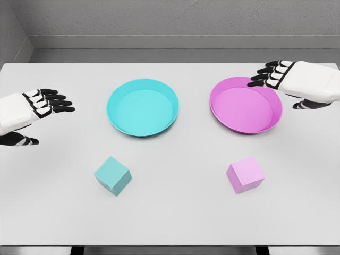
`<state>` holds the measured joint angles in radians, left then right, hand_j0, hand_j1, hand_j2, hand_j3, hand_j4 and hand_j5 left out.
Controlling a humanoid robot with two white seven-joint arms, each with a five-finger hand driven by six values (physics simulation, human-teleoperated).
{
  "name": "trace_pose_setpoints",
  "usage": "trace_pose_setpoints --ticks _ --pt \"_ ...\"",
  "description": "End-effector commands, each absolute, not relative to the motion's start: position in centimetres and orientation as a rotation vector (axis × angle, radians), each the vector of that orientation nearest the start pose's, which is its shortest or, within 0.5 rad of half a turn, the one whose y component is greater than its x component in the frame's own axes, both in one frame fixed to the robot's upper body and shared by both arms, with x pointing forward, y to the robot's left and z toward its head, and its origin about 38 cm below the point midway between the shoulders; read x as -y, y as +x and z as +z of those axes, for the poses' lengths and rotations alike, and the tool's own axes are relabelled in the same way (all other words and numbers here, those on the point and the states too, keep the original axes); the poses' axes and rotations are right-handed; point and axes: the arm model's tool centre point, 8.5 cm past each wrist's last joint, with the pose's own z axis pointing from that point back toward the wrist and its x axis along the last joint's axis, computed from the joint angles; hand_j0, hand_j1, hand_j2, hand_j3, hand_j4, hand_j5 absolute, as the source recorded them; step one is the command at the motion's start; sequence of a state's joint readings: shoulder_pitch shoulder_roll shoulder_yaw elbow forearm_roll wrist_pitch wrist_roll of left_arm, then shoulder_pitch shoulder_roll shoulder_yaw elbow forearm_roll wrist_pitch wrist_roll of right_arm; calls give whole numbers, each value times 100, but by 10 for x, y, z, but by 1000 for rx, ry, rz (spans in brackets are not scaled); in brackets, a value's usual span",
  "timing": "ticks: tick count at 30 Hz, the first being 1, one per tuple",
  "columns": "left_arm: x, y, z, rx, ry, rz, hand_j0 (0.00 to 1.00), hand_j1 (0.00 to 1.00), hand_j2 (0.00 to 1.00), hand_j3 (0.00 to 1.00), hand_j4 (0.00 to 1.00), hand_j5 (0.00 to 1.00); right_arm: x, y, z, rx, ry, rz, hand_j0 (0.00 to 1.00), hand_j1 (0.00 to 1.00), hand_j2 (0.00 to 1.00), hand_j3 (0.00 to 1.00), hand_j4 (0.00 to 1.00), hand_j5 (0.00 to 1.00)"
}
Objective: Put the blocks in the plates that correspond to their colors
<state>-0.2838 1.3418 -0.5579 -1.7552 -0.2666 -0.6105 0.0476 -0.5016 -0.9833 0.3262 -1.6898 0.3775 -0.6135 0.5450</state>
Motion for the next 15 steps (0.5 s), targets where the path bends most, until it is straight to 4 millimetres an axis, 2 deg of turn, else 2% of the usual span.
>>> trace_pose_setpoints --ticks 1,2,5,9,11,12,13,14,15 --pt "-374 331 250 1622 455 -1945 100 100 100 100 100 100 338 393 298 -1995 864 -2869 100 100 100 100 100 100" --pt "-367 332 241 1602 415 -1961 100 100 100 100 100 100 338 393 298 -1987 868 -2874 100 100 100 100 100 100" --pt "-366 331 239 1588 406 -1972 100 100 100 100 100 100 338 394 303 -1991 884 -2860 100 100 100 100 100 100" --pt "-342 333 218 1565 302 -2009 100 100 100 100 100 100 351 397 308 -1959 939 -2906 100 100 100 100 100 100" --pt "-335 334 213 1570 279 -2009 100 100 100 100 100 100 350 397 309 -1934 937 -2917 100 100 100 100 100 100" --pt "-333 334 213 1578 273 -2003 100 100 100 100 100 100 349 397 311 -1920 940 -2914 100 100 100 100 100 100" --pt "-327 335 209 1604 256 -1987 100 100 100 100 100 100 338 399 316 -1842 929 -2914 100 100 100 100 100 100" --pt "-319 333 202 1618 218 -1974 99 99 99 99 99 99 323 394 312 -1702 844 -2958 100 100 100 100 100 100" --pt "-316 331 197 1629 192 -1960 99 99 99 99 99 99 312 391 306 -1649 783 -2967 100 100 100 100 100 100"
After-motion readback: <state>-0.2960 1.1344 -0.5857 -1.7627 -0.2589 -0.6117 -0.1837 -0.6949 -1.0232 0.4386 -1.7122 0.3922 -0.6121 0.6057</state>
